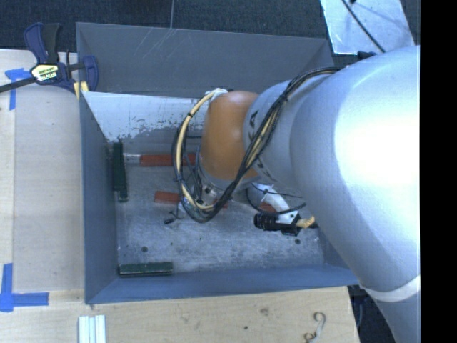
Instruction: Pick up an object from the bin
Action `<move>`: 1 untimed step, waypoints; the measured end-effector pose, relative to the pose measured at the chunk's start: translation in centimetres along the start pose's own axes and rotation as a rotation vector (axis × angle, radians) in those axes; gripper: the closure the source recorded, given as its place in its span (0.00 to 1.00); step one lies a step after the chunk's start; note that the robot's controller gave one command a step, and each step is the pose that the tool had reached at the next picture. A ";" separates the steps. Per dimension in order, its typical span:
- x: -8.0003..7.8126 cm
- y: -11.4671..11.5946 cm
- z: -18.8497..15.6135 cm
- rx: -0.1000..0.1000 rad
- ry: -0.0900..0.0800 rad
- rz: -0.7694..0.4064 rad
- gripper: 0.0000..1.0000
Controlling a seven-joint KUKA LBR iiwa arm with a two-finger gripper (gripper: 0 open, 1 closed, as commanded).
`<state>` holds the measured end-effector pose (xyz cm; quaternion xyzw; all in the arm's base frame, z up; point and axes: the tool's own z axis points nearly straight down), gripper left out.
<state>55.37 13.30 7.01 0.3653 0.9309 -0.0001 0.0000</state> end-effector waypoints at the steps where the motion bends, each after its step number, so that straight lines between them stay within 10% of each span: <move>1: -0.1 0.0 -0.1 -0.002 -0.002 0.002 1.00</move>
Offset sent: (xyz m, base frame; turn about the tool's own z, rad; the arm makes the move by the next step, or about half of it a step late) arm 0.0000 0.0000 0.0000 0.0000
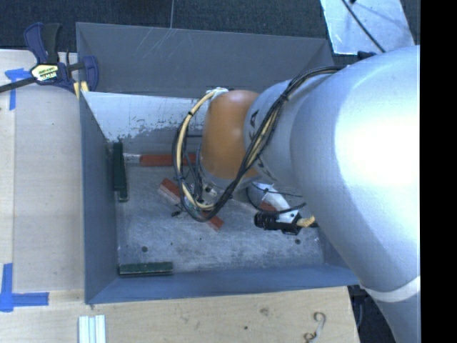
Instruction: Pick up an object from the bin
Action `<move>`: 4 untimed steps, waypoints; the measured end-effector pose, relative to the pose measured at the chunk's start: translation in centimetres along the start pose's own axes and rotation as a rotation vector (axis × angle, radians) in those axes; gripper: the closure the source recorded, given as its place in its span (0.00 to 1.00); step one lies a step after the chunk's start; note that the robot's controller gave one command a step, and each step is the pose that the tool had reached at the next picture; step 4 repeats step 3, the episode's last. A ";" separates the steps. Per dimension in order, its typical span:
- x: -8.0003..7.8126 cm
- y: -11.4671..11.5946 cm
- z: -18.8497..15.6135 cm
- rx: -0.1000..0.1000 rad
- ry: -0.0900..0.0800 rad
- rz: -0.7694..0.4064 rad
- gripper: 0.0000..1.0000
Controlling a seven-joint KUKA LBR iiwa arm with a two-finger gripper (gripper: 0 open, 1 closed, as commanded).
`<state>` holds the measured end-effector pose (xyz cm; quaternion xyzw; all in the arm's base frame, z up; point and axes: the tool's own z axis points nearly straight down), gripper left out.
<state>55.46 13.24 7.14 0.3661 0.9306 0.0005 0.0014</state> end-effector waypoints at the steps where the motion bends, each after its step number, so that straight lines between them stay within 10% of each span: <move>1: -0.2 0.0 -1.4 -0.001 0.000 0.002 1.00; 3: -0.6 0.2 -13.1 -0.004 -0.003 0.000 1.00; 4: -0.6 0.2 -13.1 -0.004 -0.003 0.000 1.00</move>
Offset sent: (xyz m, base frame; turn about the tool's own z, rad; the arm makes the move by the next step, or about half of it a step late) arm 0.0001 0.0000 0.0132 0.0000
